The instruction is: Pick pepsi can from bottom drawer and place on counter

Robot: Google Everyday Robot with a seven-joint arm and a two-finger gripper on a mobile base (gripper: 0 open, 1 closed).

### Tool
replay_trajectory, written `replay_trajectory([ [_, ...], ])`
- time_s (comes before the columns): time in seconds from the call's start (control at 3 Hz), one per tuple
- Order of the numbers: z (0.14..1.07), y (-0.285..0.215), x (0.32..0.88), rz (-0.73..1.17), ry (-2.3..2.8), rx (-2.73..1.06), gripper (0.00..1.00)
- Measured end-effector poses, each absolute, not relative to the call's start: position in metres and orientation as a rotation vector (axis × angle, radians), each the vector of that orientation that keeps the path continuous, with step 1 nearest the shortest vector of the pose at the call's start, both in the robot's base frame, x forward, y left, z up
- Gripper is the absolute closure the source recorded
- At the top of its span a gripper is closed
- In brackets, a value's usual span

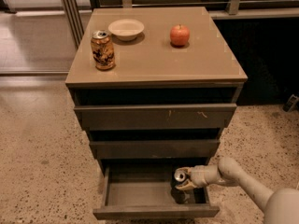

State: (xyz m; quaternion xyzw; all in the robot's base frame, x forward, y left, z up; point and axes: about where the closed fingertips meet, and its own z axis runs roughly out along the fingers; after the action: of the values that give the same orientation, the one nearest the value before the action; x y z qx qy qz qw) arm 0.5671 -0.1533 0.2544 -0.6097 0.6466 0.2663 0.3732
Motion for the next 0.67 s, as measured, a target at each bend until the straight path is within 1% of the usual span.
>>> replay_trajectory([
  [0.33,0.33,-0.172,0.566,0.585,1.696,-1.506,1.0],
  [0.67,0.427,-0.164,0.539,0.547,1.797,-1.504,1.0],
])
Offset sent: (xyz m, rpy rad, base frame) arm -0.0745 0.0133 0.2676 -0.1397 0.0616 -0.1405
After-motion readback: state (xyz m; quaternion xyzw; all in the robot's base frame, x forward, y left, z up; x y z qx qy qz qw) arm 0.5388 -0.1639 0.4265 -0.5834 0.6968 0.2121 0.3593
